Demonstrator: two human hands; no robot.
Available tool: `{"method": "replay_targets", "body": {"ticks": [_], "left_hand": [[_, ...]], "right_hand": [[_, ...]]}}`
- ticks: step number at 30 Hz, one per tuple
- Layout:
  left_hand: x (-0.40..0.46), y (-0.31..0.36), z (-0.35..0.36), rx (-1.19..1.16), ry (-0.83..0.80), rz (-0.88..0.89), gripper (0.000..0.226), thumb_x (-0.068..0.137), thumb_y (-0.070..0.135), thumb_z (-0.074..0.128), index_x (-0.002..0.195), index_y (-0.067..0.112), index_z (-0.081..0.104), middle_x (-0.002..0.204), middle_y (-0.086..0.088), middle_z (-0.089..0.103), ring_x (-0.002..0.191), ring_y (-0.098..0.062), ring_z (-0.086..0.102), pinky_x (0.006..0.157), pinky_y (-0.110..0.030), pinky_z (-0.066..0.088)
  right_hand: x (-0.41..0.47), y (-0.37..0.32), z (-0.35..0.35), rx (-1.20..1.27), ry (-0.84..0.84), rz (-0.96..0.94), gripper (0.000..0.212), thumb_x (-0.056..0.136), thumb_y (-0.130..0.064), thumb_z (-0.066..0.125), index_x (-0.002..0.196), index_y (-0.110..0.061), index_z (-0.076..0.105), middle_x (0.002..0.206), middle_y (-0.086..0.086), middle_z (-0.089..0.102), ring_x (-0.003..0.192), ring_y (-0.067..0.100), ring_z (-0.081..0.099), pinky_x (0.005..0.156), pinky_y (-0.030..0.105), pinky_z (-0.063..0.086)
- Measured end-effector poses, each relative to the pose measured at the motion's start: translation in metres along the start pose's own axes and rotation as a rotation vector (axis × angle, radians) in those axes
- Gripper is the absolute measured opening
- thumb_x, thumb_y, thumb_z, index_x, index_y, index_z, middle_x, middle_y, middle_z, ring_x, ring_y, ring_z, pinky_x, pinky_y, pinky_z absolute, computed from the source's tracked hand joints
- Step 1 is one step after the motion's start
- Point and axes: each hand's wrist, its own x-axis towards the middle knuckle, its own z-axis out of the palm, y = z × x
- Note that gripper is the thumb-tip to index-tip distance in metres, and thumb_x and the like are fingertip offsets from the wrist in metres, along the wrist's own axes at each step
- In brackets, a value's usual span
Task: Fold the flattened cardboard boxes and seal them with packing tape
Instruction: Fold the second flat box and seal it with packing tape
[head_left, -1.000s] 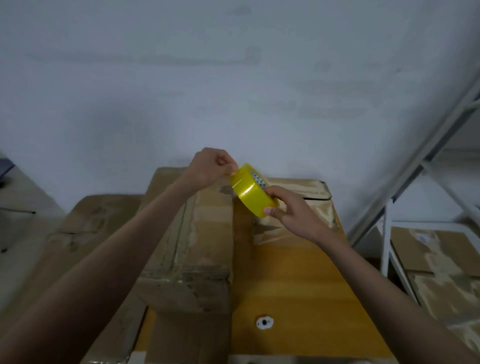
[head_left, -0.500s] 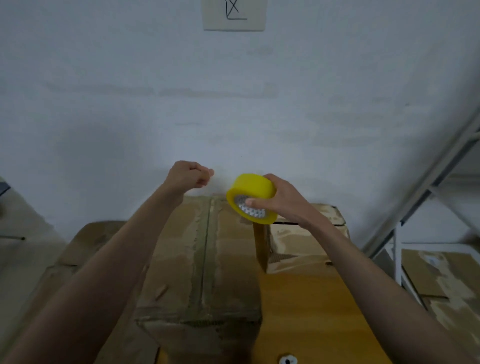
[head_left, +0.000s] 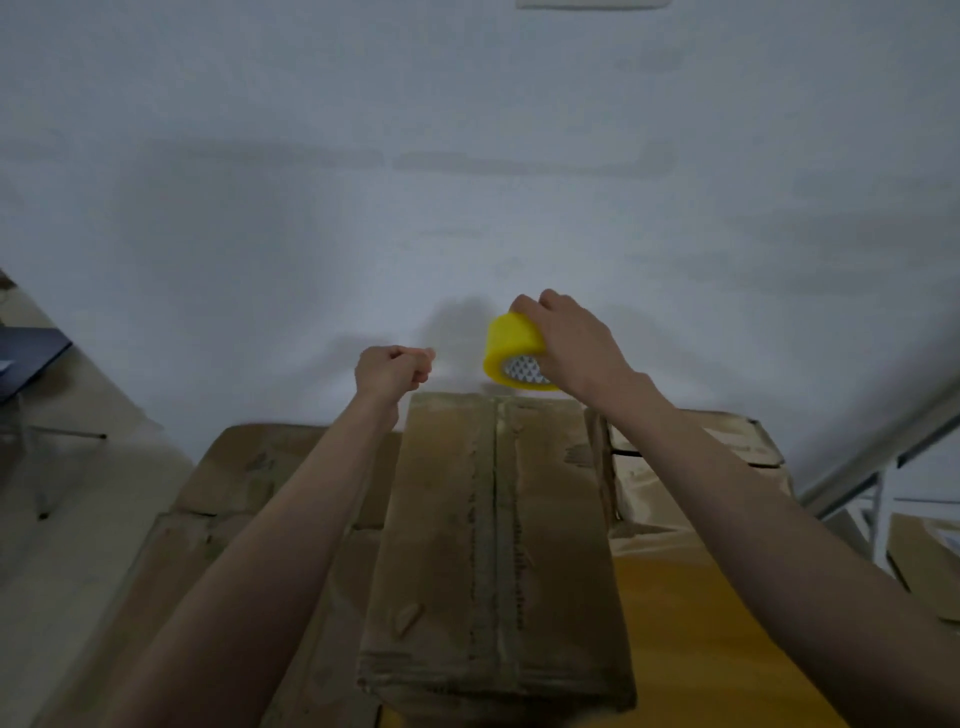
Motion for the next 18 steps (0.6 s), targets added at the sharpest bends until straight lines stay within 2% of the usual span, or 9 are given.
{"method": "replay_targets", "body": {"ticks": [4,8,13,18], "left_hand": [[0.023,-0.024,-0.004,0.051,0.055,-0.097,0.015,0.081,0.001,0.072,0.068,0.008,0.071,0.084,-0.005,0.073,0.077,-0.019,0.066,0.074,-0.028,0.056],[0.040,-0.045,-0.010,0.188,0.065,-0.165,0.008,0.079,0.010,0.075,0.073,0.005,0.075,0.086,-0.013,0.076,0.080,-0.025,0.069,0.087,-0.036,0.058],[0.045,-0.060,-0.012,0.293,0.087,-0.131,0.020,0.083,0.017,0.075,0.066,0.006,0.074,0.065,-0.007,0.070,0.066,-0.017,0.065,0.084,-0.037,0.058],[0.051,-0.060,-0.007,0.313,0.065,-0.082,0.019,0.084,0.020,0.076,0.080,0.001,0.077,0.069,-0.008,0.068,0.080,-0.023,0.068,0.083,-0.035,0.056]], "right_hand": [[0.031,-0.015,0.021,-0.090,-0.087,-0.042,0.062,0.080,0.001,0.063,0.135,-0.021,0.046,0.117,0.011,0.051,0.109,0.033,0.049,0.072,0.035,0.028],[0.050,-0.023,0.045,-0.091,-0.183,-0.059,0.063,0.083,0.002,0.060,0.140,-0.021,0.043,0.122,0.012,0.050,0.114,0.033,0.048,0.077,0.035,0.031],[0.062,-0.036,0.065,-0.102,-0.248,-0.064,0.059,0.086,0.003,0.058,0.139,-0.019,0.045,0.122,0.014,0.051,0.114,0.034,0.050,0.079,0.037,0.035],[0.071,-0.038,0.072,-0.131,-0.233,-0.043,0.055,0.086,0.005,0.056,0.136,-0.017,0.048,0.119,0.013,0.052,0.112,0.033,0.051,0.076,0.035,0.032]]}}
